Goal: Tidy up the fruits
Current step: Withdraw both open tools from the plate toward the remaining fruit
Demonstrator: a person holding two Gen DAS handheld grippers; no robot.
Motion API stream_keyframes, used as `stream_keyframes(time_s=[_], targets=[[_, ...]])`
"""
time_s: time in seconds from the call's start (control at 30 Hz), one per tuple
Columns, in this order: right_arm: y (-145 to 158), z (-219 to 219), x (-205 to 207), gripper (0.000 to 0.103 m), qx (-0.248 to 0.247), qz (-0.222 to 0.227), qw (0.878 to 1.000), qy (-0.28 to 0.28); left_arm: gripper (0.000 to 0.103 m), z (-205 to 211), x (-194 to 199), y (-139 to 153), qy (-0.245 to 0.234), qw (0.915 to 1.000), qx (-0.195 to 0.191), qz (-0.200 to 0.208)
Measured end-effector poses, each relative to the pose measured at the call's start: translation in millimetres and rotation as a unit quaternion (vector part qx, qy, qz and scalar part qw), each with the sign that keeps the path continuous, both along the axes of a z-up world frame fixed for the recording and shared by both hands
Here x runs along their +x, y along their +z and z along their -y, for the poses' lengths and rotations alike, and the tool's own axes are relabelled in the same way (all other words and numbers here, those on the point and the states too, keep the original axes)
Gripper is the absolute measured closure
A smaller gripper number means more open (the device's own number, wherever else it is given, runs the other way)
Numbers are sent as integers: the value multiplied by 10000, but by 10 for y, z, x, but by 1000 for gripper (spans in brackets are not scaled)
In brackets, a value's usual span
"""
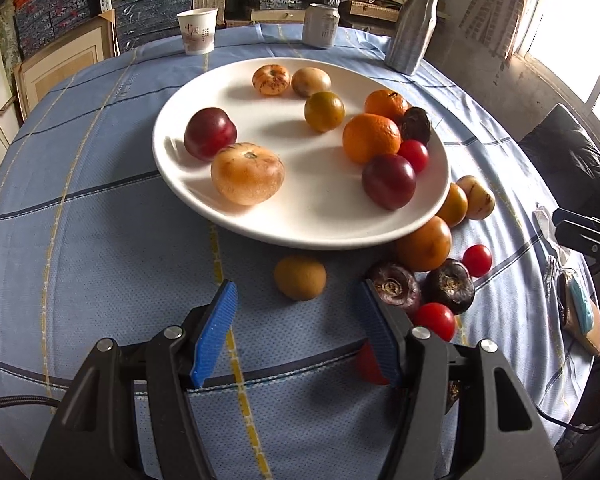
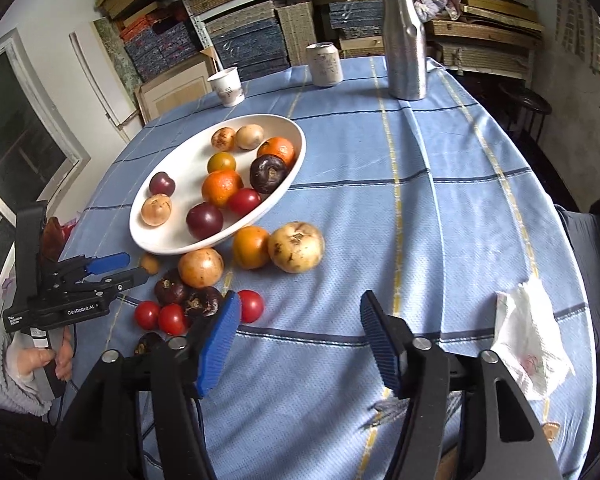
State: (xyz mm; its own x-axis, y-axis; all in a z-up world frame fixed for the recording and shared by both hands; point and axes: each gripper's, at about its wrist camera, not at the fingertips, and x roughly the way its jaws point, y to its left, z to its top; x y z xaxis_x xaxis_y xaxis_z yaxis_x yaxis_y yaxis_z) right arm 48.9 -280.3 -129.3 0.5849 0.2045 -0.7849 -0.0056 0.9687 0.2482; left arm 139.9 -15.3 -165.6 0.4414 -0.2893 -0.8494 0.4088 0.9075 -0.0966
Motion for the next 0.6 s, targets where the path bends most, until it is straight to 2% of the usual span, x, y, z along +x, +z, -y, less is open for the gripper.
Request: stream_keyframes(time_s=[0.1,0.3,0.43,0.6], targets=[[-46,-23,-25,36,48,-61,10000,0,41,-22,-26,11,41,10000,24,12],[-171,-170,-39,32,58,-221,9995,211,22,-172,-199,60,292,9994,122,118],[-291,-257,-64,30,-79,-298,9988,373,22,-269,-348,6,428,9989,192,54],[-348,-214,-43,30,14,-373,9988,308,22,-325,-414,-34,505,9984,256,-24]])
